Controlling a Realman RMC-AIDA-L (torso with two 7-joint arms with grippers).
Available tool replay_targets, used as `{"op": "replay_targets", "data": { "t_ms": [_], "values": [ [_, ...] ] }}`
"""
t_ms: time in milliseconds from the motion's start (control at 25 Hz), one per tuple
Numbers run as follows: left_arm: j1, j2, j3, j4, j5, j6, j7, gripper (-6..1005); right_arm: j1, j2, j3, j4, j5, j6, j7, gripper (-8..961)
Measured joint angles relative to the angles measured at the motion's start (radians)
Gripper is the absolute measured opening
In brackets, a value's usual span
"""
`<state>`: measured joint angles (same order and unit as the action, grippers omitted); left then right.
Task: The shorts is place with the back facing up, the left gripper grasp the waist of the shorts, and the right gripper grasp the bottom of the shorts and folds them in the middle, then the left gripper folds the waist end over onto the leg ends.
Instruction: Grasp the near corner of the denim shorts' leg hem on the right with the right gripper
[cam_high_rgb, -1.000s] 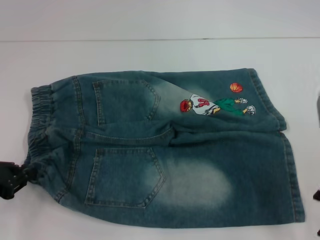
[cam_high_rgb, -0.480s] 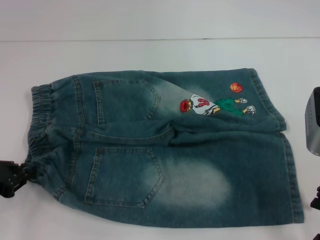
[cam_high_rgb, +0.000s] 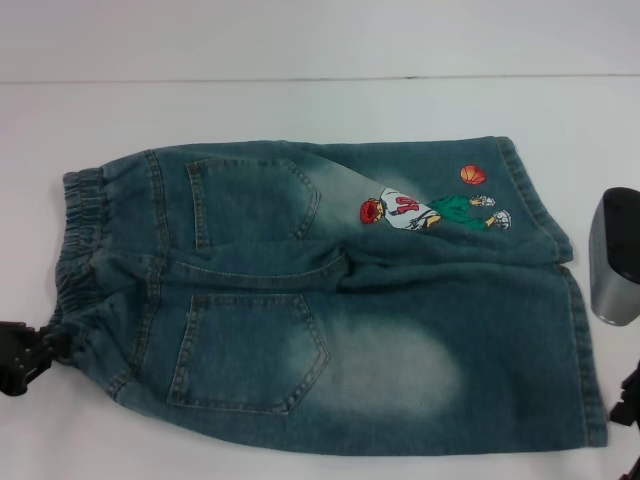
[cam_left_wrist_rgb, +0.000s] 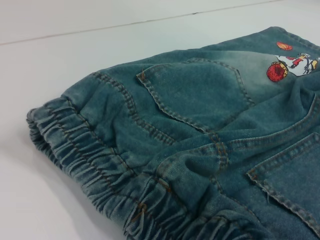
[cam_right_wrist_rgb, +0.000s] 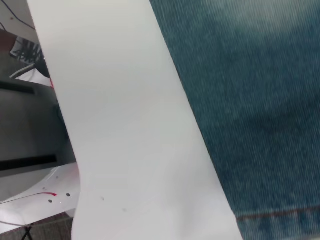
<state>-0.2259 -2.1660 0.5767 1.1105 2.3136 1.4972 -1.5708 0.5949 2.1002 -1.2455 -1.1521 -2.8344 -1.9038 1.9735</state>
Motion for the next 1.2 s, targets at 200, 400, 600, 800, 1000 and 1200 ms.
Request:
{"op": "replay_targets", "data": {
  "t_ms": [200, 400, 600, 800, 1000, 1200],
  "values": [
    [0.000, 0.000, 0.000, 0.000, 0.001, 0.000, 0.000, 94, -0.001, -0.001, -0.018, -0.003, 0.051, 0.008, -0.004, 928],
    [0.002, 0.000, 0.000, -0.002, 0.003, 0.000, 0.002, 93, -0.001, -0.003, -0.021, -0.004, 0.077, 0.006, -0.020, 928],
    [0.001, 0.001, 0.000, -0.011, 0.004, -0.002, 0.003, 93, 0.000, -0.005, -0.018, -0.012, 0.080, 0.003, -0.025, 928],
    [0.000, 0.001, 0.002, -0.018, 0.009, -0.002, 0.005, 93, -0.002, -0.005, 0.005, -0.043, 0.087, 0.020, -0.030, 927],
    [-0.001, 0.002, 0.002, -0.023, 0.009, -0.002, 0.012, 93, -0.004, -0.004, 0.005, -0.044, 0.106, 0.030, -0.037, 926],
    [-0.003, 0.002, 0.002, -0.024, 0.008, -0.002, 0.014, 93, -0.011, -0.004, 0.000, -0.039, 0.128, 0.019, -0.051, 924]
  ]
}}
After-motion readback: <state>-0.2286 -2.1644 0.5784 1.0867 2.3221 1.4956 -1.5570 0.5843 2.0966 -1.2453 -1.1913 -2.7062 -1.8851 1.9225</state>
